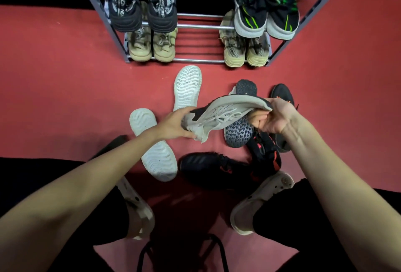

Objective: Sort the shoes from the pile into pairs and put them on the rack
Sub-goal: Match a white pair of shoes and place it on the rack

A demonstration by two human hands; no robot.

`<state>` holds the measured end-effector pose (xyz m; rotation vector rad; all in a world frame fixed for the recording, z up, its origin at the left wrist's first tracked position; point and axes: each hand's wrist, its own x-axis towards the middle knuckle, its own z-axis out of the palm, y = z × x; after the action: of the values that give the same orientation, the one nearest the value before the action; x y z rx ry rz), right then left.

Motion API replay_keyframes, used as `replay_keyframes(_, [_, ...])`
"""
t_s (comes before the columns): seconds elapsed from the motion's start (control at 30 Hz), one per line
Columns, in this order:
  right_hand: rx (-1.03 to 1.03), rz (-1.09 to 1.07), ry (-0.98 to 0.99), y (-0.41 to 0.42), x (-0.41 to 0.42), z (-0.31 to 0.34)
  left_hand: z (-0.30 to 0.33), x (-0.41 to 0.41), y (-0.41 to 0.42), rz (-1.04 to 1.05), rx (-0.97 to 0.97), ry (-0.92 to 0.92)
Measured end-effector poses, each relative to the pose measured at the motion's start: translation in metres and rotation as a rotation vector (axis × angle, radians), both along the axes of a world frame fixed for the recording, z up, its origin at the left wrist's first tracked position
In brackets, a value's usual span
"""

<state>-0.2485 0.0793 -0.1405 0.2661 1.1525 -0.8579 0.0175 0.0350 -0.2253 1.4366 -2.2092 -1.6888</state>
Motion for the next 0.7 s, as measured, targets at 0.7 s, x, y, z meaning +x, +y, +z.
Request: replay_keyframes(0.7, [0.122, 0.944, 1.509, 0.04, 0.041, -0.142, -0.027, 0.015, 0.008, 0.423, 0.273, 0.056])
